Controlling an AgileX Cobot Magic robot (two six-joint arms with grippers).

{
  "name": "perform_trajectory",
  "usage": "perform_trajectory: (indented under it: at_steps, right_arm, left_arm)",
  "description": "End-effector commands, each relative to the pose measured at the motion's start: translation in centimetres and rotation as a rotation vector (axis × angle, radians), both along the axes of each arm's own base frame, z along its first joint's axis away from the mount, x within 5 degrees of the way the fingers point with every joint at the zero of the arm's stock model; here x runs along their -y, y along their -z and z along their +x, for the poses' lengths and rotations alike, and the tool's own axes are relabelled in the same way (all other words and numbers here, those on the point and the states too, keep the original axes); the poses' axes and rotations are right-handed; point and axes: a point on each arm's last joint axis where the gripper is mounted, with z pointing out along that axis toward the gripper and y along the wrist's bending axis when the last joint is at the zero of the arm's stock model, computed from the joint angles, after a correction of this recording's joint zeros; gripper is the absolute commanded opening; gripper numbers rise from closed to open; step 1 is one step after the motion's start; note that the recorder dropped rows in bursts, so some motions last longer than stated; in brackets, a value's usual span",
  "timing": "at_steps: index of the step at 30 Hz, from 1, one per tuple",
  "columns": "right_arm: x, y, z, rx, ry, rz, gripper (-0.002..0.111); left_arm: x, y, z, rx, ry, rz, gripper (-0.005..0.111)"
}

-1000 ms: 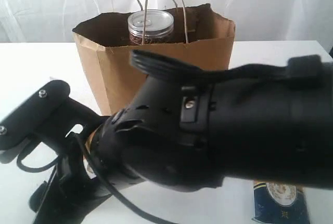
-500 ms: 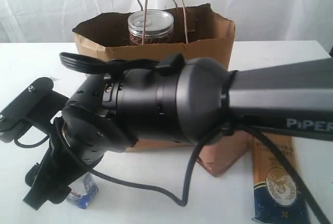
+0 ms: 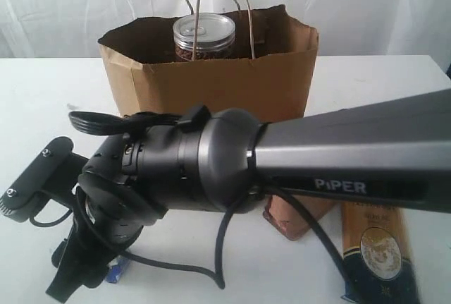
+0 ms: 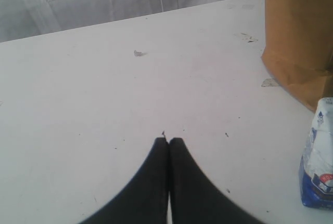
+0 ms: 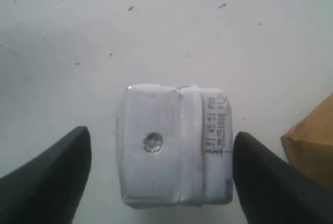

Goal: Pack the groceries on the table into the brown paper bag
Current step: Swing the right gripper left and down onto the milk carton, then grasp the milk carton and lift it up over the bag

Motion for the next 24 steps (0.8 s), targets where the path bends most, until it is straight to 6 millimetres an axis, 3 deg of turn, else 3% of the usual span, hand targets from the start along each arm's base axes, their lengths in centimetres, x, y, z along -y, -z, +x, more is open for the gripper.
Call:
perform_trajectory:
  at_steps: [1,4,8,17,24]
  right_arm:
    - [0.0,0.0,0.4,0.011,-0.004,0.002,0.055]
    - [-0.2,-0.3,0.5,0.018,-0.005,0.019,0.028]
    - [-0.4,-1.1,0.5,0.022,0.002,0.047,0.002]
    - [0.4,-6.0,0.0,0.045,0.026,0.149,0.0]
    - [4.3,-12.4,-1.8,0.029,0.085,0.191,0.0]
  left_arm:
    - [0.0,0.1,0.0,0.003,-0.003,-0.003,0.0]
    - [0.0,0.1,0.0,0.003,-0.003,-0.003,0.0]
    - [0.0,0.1,0.0,0.003,-0.003,-0.003,0.0]
    - [0.0,0.1,0.0,0.003,-0.003,-0.003,0.0]
    - [0.0,0.1,0.0,0.003,-0.003,-0.003,0.0]
